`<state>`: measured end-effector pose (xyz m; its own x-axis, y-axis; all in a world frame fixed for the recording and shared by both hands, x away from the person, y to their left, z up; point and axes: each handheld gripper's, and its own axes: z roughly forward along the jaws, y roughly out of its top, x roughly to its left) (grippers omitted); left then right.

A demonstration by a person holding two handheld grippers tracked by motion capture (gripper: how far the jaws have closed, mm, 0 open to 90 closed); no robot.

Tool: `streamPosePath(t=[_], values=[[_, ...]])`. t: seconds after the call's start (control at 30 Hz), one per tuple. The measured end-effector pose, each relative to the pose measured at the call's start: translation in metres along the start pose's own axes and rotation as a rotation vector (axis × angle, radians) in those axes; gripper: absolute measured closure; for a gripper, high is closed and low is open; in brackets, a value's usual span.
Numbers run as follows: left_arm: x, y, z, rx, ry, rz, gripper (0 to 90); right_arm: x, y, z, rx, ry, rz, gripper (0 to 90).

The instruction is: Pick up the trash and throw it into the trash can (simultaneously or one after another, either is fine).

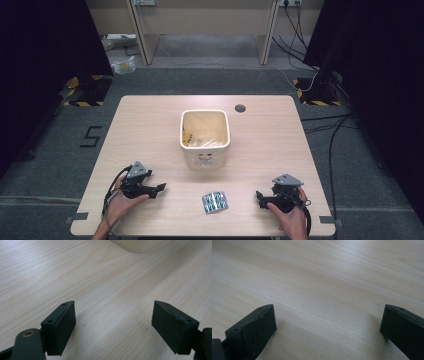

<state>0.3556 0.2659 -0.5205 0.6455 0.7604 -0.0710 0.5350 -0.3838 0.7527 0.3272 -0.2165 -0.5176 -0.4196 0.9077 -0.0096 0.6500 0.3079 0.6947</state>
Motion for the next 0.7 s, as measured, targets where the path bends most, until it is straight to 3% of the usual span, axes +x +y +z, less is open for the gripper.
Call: streamPosePath(t=[0.07, 0.1, 0.13, 0.17, 0.23, 0.3, 0.47, 0.7], values=[[0.000, -0.001, 0.000, 0.005, 0.004, 0.001, 18.8, 0.001, 0.000, 0.000, -0.008, 0.003, 0.004, 2.8], [0.000, -0.002, 0.000, 0.004, 0.004, 0.002, 18.5, 0.001, -0.001, -0.002, -0.026, 0.004, -0.002, 11.7], [0.000, -0.002, 0.000, 0.004, 0.004, 0.002, 18.5, 0.001, -0.001, -0.002, -0.026, 0.004, -0.002, 11.7], [0.001, -0.002, 0.000, 0.002, 0.004, 0.000, 18.5, 0.003, -0.001, -0.003, -0.039, 0.002, 0.002, 17.5], [0.001, -0.003, 0.000, -0.003, 0.003, -0.003, 18.5, 0.007, 0.000, -0.004, -0.043, 0.002, 0.016, 15.3], [0.001, -0.004, 0.000, -0.009, 0.004, -0.008, 18.6, 0.016, 0.002, -0.006, -0.060, 0.013, 0.000, 15.2], [-0.005, -0.003, 0.002, 0.010, 0.055, 0.030, 17.8, 0.033, 0.007, -0.011, -0.088, 0.028, -0.013, 15.2], [-0.004, -0.003, 0.002, 0.010, 0.051, 0.027, 17.3, 0.057, 0.014, -0.016, -0.111, 0.071, -0.052, 15.1]])
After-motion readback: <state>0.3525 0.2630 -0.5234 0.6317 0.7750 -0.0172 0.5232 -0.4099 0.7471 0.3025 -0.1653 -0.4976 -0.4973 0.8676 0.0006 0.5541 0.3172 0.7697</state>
